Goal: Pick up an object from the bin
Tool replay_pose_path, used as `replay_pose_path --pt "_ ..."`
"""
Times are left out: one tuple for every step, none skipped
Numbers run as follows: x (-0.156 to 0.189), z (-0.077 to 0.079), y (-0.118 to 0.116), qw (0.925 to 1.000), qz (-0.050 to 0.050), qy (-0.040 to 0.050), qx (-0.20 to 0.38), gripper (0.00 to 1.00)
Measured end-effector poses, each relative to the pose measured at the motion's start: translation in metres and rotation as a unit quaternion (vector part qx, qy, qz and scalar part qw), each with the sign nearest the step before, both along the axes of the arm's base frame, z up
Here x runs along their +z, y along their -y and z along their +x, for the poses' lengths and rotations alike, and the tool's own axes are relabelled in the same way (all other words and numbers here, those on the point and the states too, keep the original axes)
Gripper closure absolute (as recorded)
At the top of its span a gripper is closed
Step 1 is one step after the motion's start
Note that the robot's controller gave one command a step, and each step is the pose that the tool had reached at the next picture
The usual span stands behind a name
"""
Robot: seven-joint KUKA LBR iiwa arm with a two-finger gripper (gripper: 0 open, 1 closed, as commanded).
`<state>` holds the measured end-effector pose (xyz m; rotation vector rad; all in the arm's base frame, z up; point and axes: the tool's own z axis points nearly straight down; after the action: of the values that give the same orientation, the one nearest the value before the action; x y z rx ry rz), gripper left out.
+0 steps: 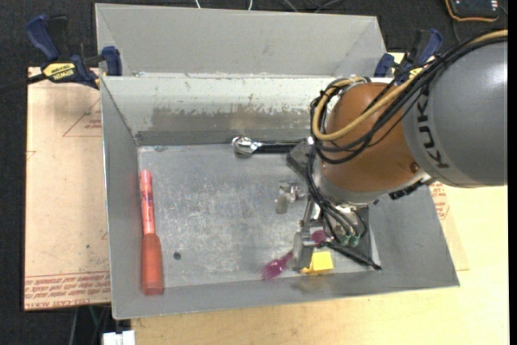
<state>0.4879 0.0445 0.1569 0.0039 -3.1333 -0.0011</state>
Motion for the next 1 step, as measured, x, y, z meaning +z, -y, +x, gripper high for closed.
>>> replay_pose_path --pt "0.0042 0.0018 0.0004 1.0000 0.000 0.0038 -0.001 0.00"
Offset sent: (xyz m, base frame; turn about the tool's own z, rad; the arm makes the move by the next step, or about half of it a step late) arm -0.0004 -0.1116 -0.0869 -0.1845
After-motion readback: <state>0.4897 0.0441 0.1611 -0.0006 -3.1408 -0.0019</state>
